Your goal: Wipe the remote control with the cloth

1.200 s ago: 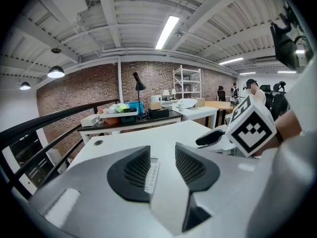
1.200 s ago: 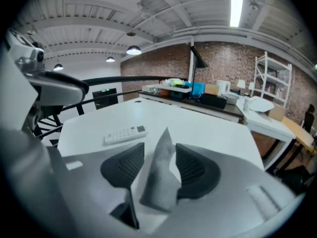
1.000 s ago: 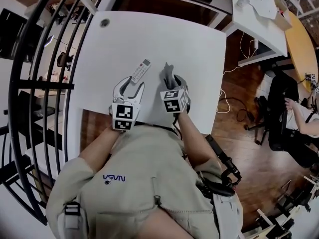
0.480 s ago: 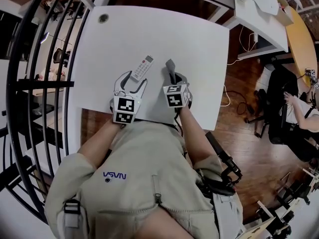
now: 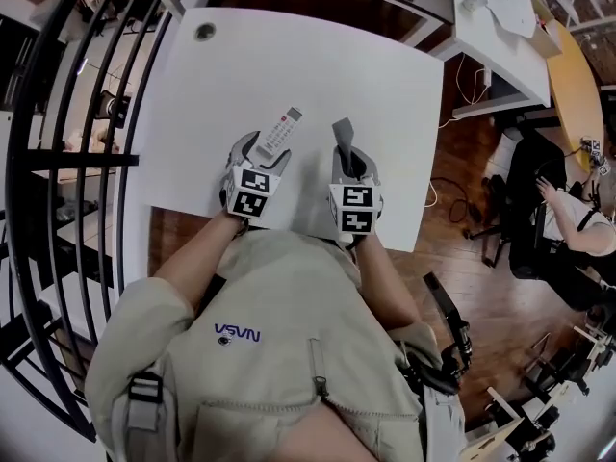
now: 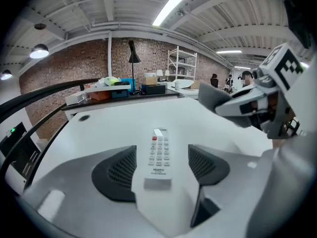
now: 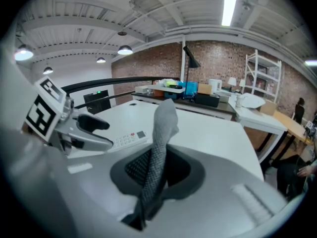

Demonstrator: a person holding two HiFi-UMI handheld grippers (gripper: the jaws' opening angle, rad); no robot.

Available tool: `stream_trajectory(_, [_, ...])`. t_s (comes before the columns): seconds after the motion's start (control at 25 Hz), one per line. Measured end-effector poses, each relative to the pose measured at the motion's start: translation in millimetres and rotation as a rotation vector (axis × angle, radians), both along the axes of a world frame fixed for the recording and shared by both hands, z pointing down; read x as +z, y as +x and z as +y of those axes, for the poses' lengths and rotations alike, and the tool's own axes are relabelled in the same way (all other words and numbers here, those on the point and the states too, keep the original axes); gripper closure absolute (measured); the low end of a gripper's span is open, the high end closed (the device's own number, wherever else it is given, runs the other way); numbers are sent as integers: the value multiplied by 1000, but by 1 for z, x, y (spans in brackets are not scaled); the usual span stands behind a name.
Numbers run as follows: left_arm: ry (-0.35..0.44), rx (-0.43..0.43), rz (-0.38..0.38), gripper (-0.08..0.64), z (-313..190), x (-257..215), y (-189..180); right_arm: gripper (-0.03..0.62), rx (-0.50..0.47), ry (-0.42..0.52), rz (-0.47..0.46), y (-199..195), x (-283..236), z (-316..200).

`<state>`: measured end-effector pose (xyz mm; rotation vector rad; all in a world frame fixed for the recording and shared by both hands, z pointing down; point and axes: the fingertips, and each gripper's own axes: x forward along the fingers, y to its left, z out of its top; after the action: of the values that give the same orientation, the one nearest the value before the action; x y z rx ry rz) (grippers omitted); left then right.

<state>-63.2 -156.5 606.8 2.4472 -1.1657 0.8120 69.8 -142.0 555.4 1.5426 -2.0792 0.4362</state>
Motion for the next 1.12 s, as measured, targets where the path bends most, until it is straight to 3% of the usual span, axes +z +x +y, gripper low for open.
stream_trajectory(0.44, [-115, 10, -20, 199, -17, 52, 11, 560, 24, 69, -63, 7, -49, 21])
stream_trajectory(0.68, [-86, 14, -46, 198, -17, 55, 9, 560, 6, 79, -82, -2, -57, 19])
stream_trajectory(0.88, [-32, 93, -77, 310, -10, 54, 21, 560, -15, 91, -85, -10, -62, 19])
stream_trajectory(1.12, [-48, 92, -64, 318, -12, 54, 20, 560, -12, 105, -86, -8, -68, 20])
